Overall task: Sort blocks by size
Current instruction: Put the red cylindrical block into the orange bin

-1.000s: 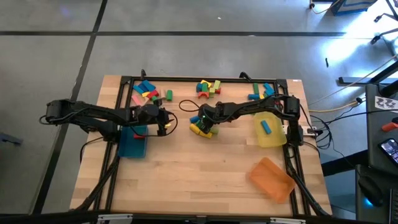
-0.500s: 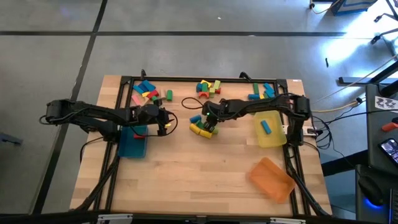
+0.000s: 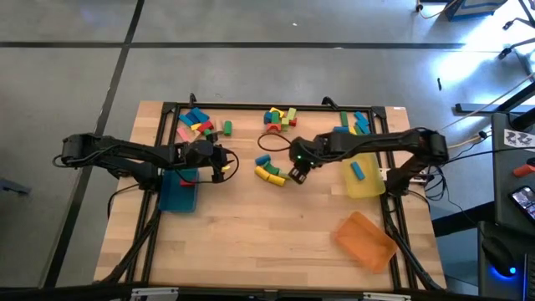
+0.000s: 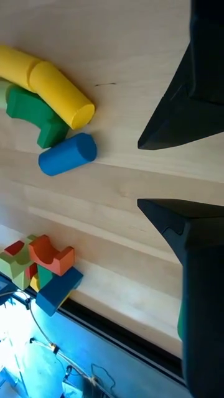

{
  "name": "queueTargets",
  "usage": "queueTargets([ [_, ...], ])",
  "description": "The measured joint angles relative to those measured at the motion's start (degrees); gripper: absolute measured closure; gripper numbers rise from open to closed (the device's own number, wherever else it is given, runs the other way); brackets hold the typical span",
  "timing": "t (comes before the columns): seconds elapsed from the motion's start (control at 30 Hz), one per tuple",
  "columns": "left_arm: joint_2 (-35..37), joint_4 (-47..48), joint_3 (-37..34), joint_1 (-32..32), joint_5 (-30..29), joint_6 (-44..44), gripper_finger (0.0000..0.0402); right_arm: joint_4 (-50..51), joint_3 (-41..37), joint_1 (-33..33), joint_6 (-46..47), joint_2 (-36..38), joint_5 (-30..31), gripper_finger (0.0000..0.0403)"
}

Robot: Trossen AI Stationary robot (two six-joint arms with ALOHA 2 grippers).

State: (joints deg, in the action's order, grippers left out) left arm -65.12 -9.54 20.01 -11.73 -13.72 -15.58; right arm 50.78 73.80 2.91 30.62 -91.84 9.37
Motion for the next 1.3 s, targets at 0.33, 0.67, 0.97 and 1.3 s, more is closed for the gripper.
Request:
queueTargets([
  [0.33, 0.0, -0.13, 0.0, 0.0, 0.01, 2.76, 0.0279, 15.12, 0.04, -7.91, 15.32, 1.93, -8.11, 0.0258],
  [0.67, 0.0, -0.08, 0.0, 0.0, 0.01, 4.98, 0.0279, 23.77, -1.39, -22.95, 28.67, 1.87, -10.12, 0.0257],
  [0.97, 0.0, -0.48, 0.0, 0.0, 0.02, 5.9, 0.0279, 28.67, -6.39, -32.77, 30.78, 1.8, -18.38, 0.0252],
  [1.3, -0.02, -1.55, 0.0, 0.0, 0.01, 6.39, 0.0279, 30.87, -6.42, -38.29, 38.47, 2.0, -25.32, 0.0252],
])
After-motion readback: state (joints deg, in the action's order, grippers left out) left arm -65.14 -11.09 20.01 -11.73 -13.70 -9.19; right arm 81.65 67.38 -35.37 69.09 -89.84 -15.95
